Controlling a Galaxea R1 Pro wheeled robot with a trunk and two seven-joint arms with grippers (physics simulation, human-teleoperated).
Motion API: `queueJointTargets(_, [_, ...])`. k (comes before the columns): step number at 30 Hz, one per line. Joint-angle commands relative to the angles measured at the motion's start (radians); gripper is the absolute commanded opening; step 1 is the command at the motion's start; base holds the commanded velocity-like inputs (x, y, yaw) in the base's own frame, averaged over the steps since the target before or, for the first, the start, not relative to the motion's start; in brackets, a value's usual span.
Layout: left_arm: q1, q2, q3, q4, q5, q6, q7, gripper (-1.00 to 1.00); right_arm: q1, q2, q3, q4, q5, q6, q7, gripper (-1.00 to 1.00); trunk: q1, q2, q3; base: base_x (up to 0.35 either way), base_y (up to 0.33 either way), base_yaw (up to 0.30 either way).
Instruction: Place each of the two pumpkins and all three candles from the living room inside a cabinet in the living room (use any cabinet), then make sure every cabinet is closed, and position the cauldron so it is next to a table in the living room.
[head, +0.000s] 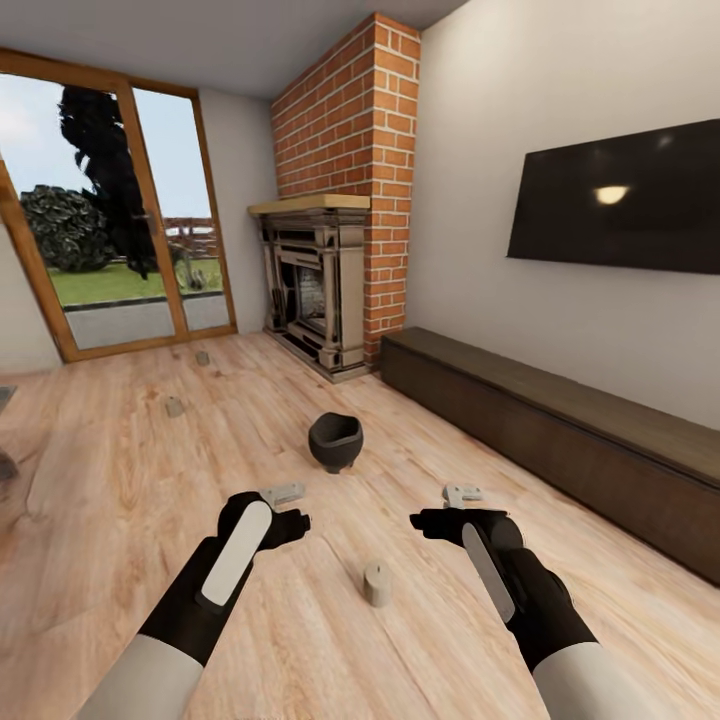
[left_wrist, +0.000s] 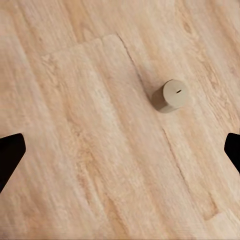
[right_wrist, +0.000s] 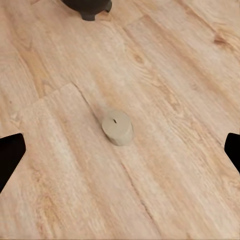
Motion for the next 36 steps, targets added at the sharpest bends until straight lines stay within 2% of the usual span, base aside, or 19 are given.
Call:
queueJointTargets(1, [-0.001, 0.000, 0.000, -0.005, 0.010, 0.001, 0.010, 1.00, 0.000, 0.000, 0.001, -0.001, -0.011, 0.003, -0.010, 1.00, 0.000, 0.000, -0.001, 0.000, 0.000, 0.275])
queueJointTargets(6, [-0.001, 0.001, 0.001, -0.023, 0.010, 0.001, 0.010, 1.00, 0.000, 0.000, 0.001, -0.001, -0.011, 0.003, -0.010, 1.00, 0.000, 0.000, -0.001, 0.053, 0.034, 0.274])
queueJointTargets(16, [-0.001, 0.000, -0.003, -0.026, 0.010, 0.001, 0.010, 1.00, 0.000, -0.001, 0.001, -0.001, -0.011, 0.003, -0.010, 1.00, 0.000, 0.000, -0.001, 0.217, 0.191, 0.261])
queueJointTargets(29, [-0.001, 0.000, -0.005, -0.026, 0.010, 0.001, 0.010, 1.00, 0.000, -0.001, 0.001, -0.001, -0.011, 0.003, -0.010, 1.00, 0.000, 0.000, -0.001, 0.311, 0.096, 0.031])
queueJointTargets(36, [-0.001, 0.000, -0.005, -0.025, 0.011, 0.001, 0.010, 1.00, -0.001, -0.001, 0.001, -0.001, -0.011, 0.003, -0.010, 1.00, 0.000, 0.000, 0.000, 0.173, 0.273, 0.204])
